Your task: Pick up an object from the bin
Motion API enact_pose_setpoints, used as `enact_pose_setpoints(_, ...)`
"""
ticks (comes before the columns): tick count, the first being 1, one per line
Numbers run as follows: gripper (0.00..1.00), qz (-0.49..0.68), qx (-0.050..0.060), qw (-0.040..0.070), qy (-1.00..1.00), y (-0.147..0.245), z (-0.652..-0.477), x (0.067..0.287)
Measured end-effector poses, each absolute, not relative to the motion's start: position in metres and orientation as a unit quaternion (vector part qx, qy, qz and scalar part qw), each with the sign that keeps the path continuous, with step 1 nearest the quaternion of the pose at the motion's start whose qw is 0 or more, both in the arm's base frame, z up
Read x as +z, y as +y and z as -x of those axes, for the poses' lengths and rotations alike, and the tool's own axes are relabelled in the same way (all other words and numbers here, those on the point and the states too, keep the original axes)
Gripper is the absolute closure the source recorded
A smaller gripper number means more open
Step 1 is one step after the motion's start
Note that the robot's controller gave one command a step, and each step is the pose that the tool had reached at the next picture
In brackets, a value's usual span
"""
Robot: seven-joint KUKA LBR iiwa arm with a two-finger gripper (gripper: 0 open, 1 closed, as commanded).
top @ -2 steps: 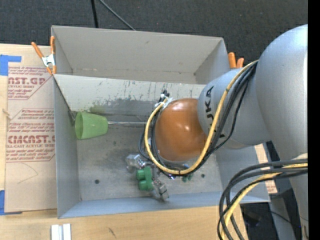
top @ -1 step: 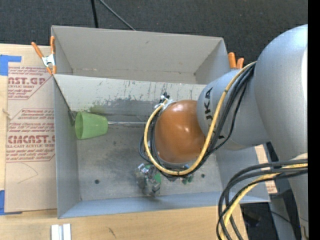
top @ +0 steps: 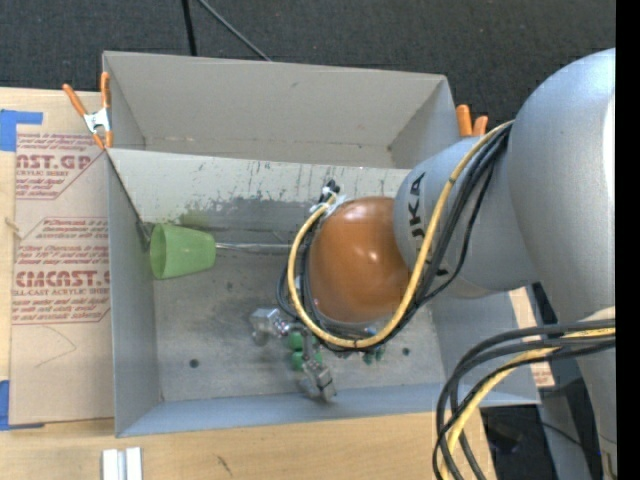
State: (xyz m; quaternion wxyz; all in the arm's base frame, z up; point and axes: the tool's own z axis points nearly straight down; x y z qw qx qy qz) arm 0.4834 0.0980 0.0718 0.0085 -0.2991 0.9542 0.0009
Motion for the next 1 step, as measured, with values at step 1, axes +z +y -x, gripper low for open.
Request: enact_pose_setpoints(1,0.00,0.210,0.000,0.001,0.978,0.0677,-0.4836,0.1004)
